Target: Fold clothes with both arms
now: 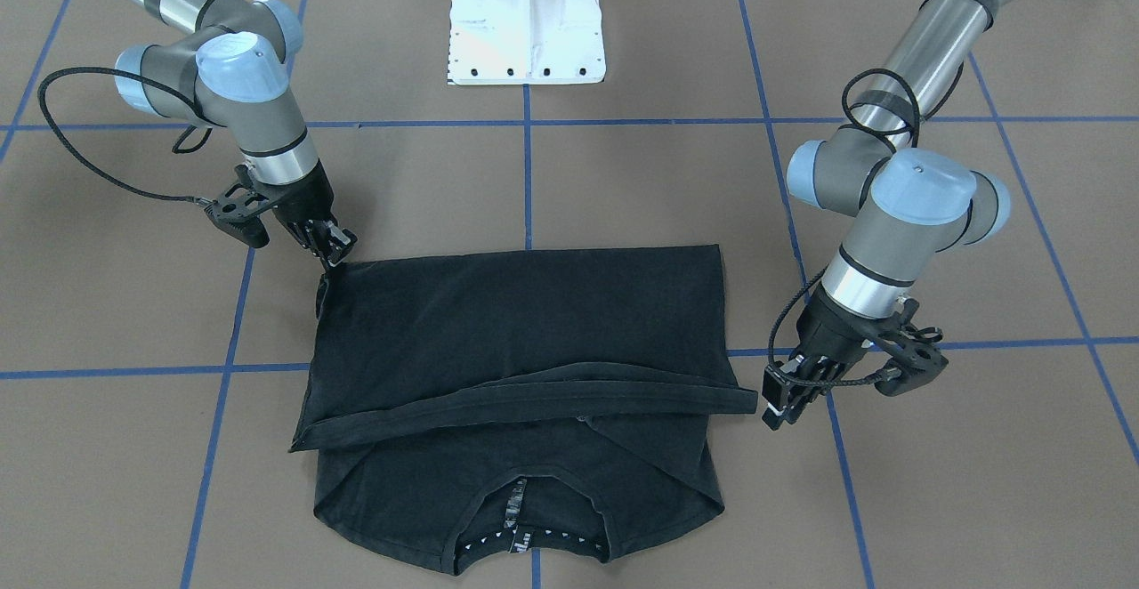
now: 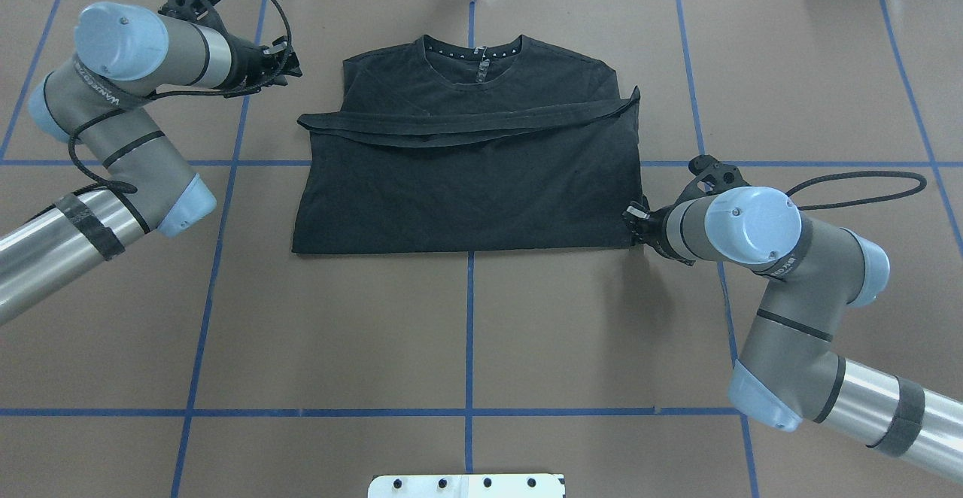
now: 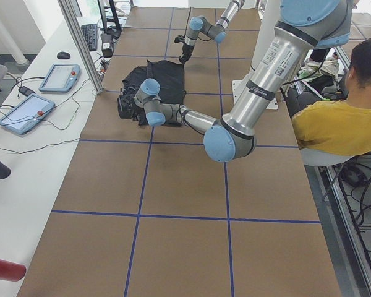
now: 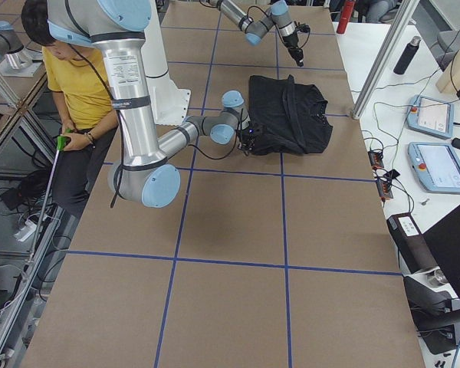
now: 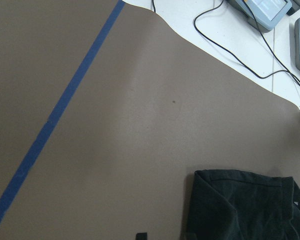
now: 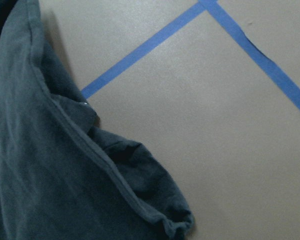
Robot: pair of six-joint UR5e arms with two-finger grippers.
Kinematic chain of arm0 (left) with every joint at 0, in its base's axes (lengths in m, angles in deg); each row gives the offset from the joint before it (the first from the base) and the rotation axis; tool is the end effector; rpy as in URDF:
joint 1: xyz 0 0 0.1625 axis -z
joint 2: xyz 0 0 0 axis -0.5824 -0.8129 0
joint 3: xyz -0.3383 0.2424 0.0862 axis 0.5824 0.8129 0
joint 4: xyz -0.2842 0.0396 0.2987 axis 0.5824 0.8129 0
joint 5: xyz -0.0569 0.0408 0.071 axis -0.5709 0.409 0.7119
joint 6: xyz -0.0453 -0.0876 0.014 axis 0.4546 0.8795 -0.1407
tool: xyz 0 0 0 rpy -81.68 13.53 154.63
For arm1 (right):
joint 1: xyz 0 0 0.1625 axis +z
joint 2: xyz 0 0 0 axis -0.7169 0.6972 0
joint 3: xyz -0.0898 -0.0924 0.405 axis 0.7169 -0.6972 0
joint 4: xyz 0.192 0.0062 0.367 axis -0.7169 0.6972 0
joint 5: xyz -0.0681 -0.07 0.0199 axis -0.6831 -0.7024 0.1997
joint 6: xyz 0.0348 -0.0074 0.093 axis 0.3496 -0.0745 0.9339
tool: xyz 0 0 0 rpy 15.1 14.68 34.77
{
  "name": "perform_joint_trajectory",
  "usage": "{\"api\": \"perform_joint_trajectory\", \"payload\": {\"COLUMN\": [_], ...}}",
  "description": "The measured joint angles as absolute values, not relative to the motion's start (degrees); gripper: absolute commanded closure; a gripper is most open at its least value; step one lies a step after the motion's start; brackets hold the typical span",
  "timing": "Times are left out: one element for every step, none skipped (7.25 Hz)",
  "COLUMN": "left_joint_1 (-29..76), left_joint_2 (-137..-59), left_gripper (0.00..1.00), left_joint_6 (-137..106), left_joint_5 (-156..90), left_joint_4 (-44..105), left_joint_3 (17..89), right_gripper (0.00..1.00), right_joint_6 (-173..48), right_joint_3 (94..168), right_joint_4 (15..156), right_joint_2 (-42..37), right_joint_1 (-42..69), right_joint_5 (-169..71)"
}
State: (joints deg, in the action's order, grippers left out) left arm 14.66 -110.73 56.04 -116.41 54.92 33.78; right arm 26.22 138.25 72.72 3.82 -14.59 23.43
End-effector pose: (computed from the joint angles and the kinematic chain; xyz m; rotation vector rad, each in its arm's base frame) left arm 0.3886 -0.6363 0.3762 0.3083 1.1239 -0.5758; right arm -0.4496 -0.4165 0.4039 0.0298 -0.9002 0.7087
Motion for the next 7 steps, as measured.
{"api": "perform_joint_trajectory", "payload": {"left_joint_1": [14.66, 14.71, 14.8, 14.9, 14.99, 15.1, 15.2], "left_joint_2": [-110.81, -110.88, -110.9, -110.71, -110.35, -109.85, -108.74], "left_gripper": [0.63, 0.63, 0.63, 0.63, 0.63, 0.63, 0.62], "left_joint_6": [56.09, 56.12, 56.13, 56.13, 56.16, 56.19, 56.21], "left_joint_5": [-116.43, -116.55, -116.76, -116.97, -117.88, -119.55, -121.16], "left_joint_4": [54.86, 54.76, 54.63, 54.53, 54.48, 54.48, 54.47], "left_joint_3": [33.93, 34.43, 35.51, 37.06, 38.46, 39.58, 41.27], "right_gripper": [1.0, 1.0, 1.0, 1.0, 1.0, 0.42, 0.0], "right_joint_6": [26.4, 26.75, 28.79, 32.1, 34.2, 36.12, 39.01], "right_joint_3": [140.48, 145.31, 151.19, 156.97, 162.36, 166.35, 168.48], "right_joint_4": [72.76, 72.89, 73.16, 73.39, 73.51, 73.57, 73.56], "right_joint_2": [5.46, 9.24, 13.66, 17.52, 21.25, 23.84, 24.48], "right_joint_1": [-14.71, -15.95, -19.24, -23.74, -28.98, -34.9, -40.64], "right_joint_5": [23.84, 24.37, 24.66, 24.9, 25.46, 26.57, 27.6]}}
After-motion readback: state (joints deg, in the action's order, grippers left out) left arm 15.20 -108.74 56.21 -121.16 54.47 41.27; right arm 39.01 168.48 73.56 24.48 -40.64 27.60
